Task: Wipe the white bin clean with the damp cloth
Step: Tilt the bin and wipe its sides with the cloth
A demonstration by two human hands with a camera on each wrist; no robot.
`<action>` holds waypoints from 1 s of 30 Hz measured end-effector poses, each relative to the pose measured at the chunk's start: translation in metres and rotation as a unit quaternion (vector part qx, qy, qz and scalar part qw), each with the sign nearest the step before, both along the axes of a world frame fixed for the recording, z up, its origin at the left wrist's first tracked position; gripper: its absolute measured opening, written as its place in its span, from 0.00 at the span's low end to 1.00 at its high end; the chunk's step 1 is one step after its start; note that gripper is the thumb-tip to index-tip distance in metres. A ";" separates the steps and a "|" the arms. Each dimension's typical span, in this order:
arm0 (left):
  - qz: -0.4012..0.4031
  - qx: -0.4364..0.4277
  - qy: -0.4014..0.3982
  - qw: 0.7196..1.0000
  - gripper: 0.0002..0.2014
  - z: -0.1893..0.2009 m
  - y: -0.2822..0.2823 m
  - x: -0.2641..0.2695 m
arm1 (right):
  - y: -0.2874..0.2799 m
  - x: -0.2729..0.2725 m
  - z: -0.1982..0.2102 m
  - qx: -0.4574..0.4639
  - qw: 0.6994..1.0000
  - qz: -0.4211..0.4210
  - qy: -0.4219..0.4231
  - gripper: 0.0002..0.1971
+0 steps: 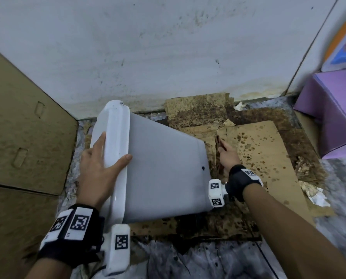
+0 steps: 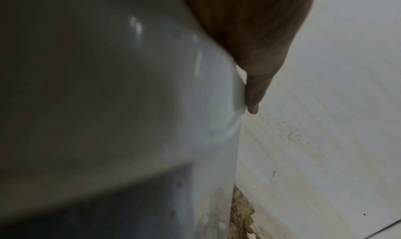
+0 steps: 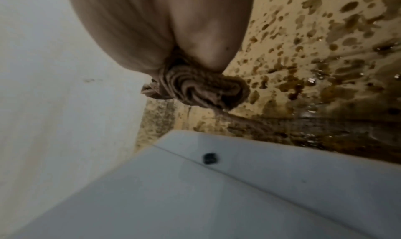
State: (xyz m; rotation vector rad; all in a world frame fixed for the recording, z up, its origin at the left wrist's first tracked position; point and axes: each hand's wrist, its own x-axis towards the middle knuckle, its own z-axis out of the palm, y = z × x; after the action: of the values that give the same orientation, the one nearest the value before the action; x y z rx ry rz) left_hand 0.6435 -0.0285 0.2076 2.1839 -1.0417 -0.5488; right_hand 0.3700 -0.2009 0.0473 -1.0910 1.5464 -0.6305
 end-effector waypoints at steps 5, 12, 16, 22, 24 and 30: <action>-0.056 -0.006 -0.034 0.998 0.45 0.008 0.006 -0.006 | -0.003 0.013 0.085 -0.084 0.991 0.099 -0.033 0.21; -0.177 -0.045 -0.046 0.982 0.42 0.022 0.027 -0.027 | 0.028 0.036 0.170 -0.220 0.958 0.181 -0.042 0.22; -0.236 -0.058 -0.051 0.969 0.39 0.031 0.044 -0.034 | 0.061 0.036 0.184 -0.264 0.943 0.197 -0.041 0.22; -0.250 -0.003 -0.094 0.964 0.49 0.042 0.062 -0.042 | 0.107 0.022 0.174 -0.280 0.936 0.207 -0.058 0.22; -0.261 0.026 -0.100 0.960 0.53 0.048 0.065 -0.042 | 0.117 0.018 0.173 -0.281 0.935 0.210 -0.055 0.22; -0.197 0.003 0.013 0.980 0.40 0.071 0.059 -0.054 | 0.163 0.019 0.177 -0.303 0.936 0.178 -0.032 0.22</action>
State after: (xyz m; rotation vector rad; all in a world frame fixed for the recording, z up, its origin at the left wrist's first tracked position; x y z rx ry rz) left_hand 0.5892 0.0310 0.2782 1.9737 -1.4721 -0.7535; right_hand 0.3888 -0.0383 0.2240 -1.7448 1.0692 -0.9064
